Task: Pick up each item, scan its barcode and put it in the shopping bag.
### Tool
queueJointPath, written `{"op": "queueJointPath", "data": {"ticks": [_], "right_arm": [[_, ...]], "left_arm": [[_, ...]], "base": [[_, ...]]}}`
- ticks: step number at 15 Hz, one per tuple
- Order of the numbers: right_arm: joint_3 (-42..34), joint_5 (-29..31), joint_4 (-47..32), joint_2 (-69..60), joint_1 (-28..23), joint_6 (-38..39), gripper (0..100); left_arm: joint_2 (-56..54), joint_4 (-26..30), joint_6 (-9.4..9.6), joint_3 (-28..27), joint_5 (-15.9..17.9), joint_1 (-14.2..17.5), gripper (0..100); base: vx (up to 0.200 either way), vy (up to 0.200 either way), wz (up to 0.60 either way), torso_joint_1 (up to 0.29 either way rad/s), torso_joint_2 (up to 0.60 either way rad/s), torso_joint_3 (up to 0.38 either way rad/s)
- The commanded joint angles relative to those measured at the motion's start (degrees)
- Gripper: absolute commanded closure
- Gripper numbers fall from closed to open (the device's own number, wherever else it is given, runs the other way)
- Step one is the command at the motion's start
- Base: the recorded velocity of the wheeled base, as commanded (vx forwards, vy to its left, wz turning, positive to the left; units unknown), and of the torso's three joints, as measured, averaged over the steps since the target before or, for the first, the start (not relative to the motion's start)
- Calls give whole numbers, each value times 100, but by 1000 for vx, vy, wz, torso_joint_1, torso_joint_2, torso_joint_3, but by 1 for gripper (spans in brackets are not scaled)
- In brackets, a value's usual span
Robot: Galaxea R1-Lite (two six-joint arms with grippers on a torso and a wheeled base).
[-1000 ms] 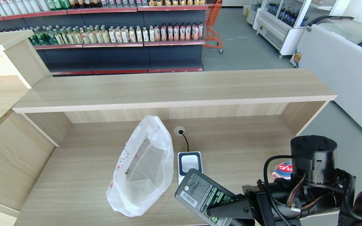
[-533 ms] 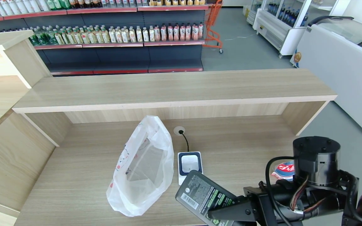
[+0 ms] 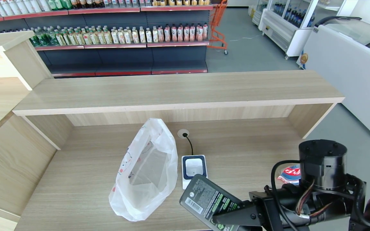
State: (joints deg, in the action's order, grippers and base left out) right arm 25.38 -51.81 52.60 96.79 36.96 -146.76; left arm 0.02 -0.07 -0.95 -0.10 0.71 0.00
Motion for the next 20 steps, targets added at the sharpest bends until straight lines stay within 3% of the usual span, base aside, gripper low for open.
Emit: {"op": "queueJointPath", "data": {"ticks": [1,2,4,5,7,8,9,11,12,14,16,20], "right_arm": [[2,-5,-4,6,4,34,100],[11,-5,-13,-20,4,209,100],[160,13,4,-152,-14,1660,100],[222,277,31,-460,-145,3303,100],[195,1876,189,-1233,-506,5711,100],[55,2114,207,-1418,-831,7003,100],[11,2131,224,-1435,-1112,8269,100],[-156,2210,189,-1365,-1745,9860,100],[-262,2325,4,-1128,-2035,11108,100],[-218,2325,-110,-697,-2070,13112,100],[-95,2333,-110,-99,-2053,14325,100],[354,2351,-48,1140,-1850,15432,100]], "left_arm": [[-2,-1,-2,1,0,0,0],[-2,-1,-2,1,0,0,0],[-2,-1,-2,1,0,0,0],[-2,-1,-2,1,0,0,0],[-2,-1,-2,1,0,0,0],[-2,-1,-2,1,0,0,0],[-2,-1,-2,1,0,0,0],[-2,-1,-2,1,0,0,0],[-2,-1,-2,1,0,0,0],[-2,-1,-2,1,0,0,0],[-2,-1,-2,1,0,0,0],[-2,-1,-2,1,0,0,0]], "base": [[0,0,0,0,0,0],[0,0,0,0,0,0],[0,0,0,0,0,0],[0,0,0,0,0,0],[0,0,0,0,0,0],[0,0,0,0,0,0],[0,0,0,0,0,0],[0,0,0,0,0,0],[0,0,0,0,0,0],[0,0,0,0,0,0],[0,0,0,0,0,0],[0,0,0,0,0,0]]}}
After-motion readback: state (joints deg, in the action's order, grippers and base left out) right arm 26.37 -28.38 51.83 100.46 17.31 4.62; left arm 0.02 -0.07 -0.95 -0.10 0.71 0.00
